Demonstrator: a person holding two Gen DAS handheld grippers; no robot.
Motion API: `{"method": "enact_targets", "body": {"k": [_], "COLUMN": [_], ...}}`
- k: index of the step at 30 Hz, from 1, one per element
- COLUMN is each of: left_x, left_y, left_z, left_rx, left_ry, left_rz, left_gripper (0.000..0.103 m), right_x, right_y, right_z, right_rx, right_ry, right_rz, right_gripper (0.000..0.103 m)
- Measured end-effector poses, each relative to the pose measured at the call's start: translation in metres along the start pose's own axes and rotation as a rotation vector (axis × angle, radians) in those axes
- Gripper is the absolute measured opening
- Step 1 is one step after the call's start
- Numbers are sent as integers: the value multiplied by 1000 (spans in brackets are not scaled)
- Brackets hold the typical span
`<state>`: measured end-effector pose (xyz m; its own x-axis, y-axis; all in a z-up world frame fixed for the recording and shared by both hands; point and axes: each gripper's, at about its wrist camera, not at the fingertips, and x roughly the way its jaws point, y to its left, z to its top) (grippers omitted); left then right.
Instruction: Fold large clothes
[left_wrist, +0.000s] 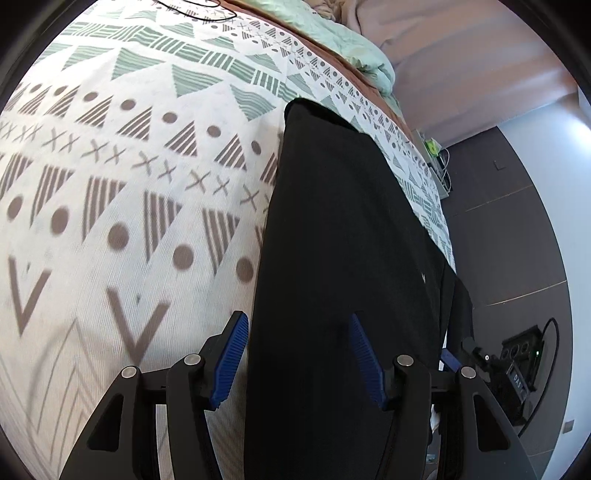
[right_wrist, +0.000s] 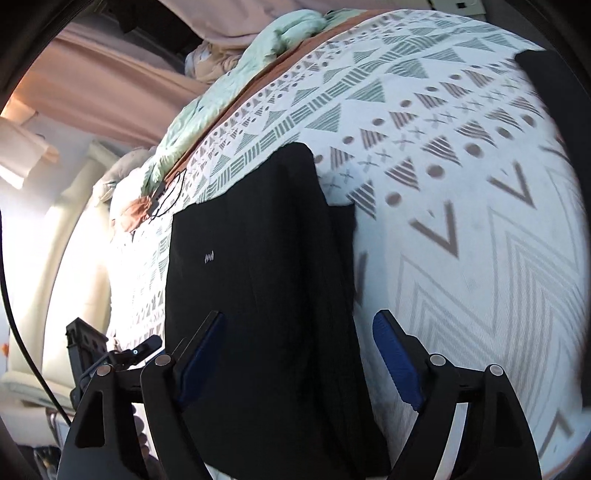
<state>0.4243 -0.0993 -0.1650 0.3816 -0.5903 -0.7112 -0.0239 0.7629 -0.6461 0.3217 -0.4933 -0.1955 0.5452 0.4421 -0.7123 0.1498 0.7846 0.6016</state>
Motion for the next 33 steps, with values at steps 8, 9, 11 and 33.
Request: {"method": "enact_targets", "body": {"k": [8,9,11,33], "left_x": [16,18,21,49], "left_y": [-6,-7,-7,-7], "left_z": [31,34,38,71], "left_rx": [31,33,38,28], "left_ry": [-9,-8,-6,9], "left_rz": [1,3,8,47], "left_gripper": [51,50,47,37], "right_x": [41,45,53,101], "right_y": [-13,-16,-21,-27], "right_z": [39,40,44,71], "right_rx": [19,26,35,97], "right_ry": [84,93,110,178], "right_rz": [43,44,59,232], "right_gripper": [82,82,82,35]}}
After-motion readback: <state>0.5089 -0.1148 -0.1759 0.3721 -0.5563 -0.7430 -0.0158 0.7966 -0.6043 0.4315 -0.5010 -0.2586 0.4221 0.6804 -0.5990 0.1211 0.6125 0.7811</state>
